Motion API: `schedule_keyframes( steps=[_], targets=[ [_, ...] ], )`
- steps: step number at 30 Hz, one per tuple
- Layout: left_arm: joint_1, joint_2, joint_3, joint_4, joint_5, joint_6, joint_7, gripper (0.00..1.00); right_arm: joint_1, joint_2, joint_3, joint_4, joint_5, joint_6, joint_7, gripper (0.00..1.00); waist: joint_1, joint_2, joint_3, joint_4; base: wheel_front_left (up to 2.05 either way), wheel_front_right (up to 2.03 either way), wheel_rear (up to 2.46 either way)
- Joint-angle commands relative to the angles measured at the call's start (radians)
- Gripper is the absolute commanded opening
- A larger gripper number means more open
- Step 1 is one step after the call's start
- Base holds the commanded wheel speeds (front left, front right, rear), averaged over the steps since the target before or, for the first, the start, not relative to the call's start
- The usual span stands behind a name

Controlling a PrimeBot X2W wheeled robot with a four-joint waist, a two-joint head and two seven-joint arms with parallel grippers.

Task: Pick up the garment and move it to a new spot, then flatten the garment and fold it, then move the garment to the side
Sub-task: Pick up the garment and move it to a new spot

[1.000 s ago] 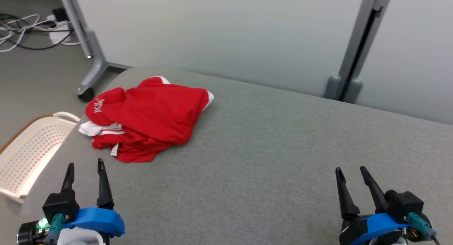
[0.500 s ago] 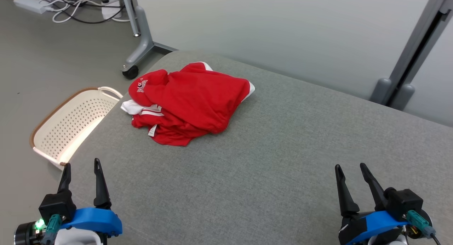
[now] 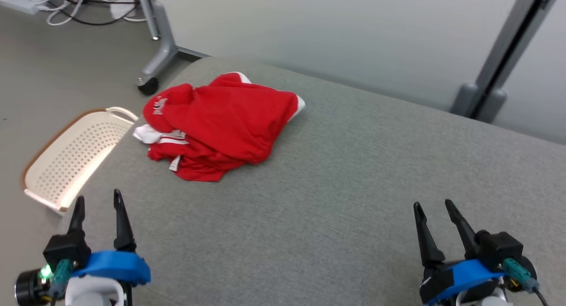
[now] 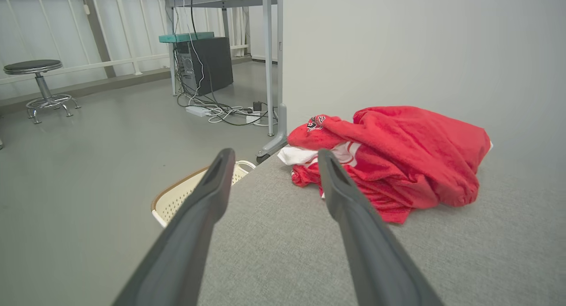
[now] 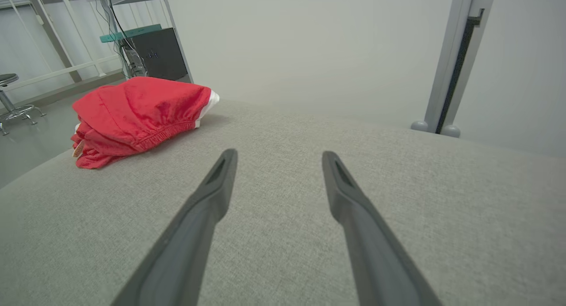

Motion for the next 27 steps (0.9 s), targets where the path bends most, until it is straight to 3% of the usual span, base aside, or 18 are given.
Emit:
schedule_keyframes(
  steps=[1, 8, 18, 27],
  targets=[
    [-0.037, 0.001, -0.002, -0.001, 0.001, -0.006, -0.003, 1.0, -0.021, -0.007, -0.004, -0.007, -0.013, 0.0, -0.003, 1.0, 0.0, 0.0, 0.008, -0.017, 0.0, 0.0, 0.0],
    [-0.197, 0.047, 0.008, 0.048, -0.012, -0.032, -0.003, 1.0, -0.065, -0.007, -0.018, -0.043, -0.068, 0.0, -0.003, 1.0, 0.0, 0.0, 0.094, -0.147, 0.0, 0.0, 0.0],
    [-0.49, 0.157, -0.007, 0.187, -0.007, -0.056, 0.02, 1.0, -0.111, -0.005, -0.057, -0.135, -0.113, 0.0, -0.003, 1.0, 0.0, 0.0, 0.242, -0.337, 0.0, 0.0, 0.0],
    [-0.661, 0.217, -0.06, 0.368, 0.011, -0.074, 0.157, 1.0, -0.144, -0.006, -0.065, -0.188, -0.123, 0.0, -0.003, 1.0, 0.0, 0.0, 0.343, -0.415, 0.0, 0.0, 0.0]
  ],
)
